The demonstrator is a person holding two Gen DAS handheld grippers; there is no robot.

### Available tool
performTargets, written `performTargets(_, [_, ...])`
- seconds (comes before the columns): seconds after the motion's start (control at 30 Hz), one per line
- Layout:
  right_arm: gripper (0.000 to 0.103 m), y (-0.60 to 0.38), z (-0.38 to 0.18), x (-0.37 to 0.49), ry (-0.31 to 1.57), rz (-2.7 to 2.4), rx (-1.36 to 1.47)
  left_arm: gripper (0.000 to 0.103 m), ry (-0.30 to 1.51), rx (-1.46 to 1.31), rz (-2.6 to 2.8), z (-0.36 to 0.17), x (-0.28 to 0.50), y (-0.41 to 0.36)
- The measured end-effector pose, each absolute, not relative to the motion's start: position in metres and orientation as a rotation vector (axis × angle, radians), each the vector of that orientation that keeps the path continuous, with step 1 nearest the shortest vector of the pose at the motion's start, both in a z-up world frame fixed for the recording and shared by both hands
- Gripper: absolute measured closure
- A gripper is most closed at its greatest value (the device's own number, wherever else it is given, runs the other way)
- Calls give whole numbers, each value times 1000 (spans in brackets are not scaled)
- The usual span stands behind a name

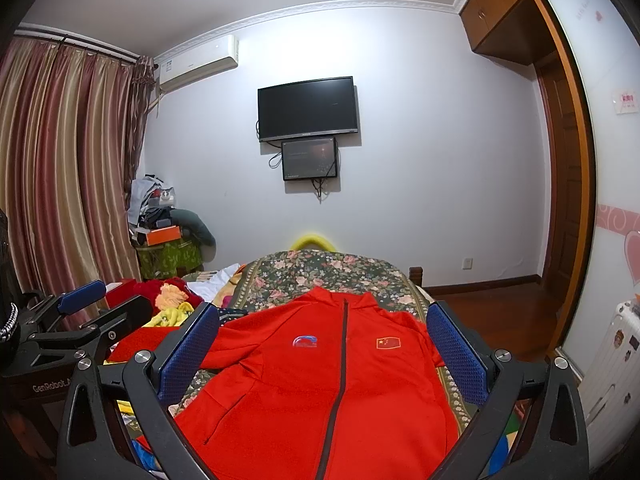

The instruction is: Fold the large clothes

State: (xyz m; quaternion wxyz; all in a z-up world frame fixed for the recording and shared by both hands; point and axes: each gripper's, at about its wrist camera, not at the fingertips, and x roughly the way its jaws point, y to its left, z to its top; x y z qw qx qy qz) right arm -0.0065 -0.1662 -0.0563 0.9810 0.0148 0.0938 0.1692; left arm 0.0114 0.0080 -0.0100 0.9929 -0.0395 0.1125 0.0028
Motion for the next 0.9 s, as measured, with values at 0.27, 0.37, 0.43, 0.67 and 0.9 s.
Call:
performTargets(0.27, [0,-167,-57,-6,189,340,32,0,226,-80,6,-10,11,8])
performTargets(0.37, [0,-166,-60,-4,193,339,33,0,227,-80,7,-10,11,8])
performTargets(0.43, [0,-165,-61,-4,193,339,32,0,229,-81,7,-10,12,8])
performTargets(0.67, [0,-166,-62,-3,195,338,32,0,239,-87,11,-10,14,9])
performTargets(0.9, [0,-163,-61,4,207,329,22,0,251,-94,22,-14,20,12])
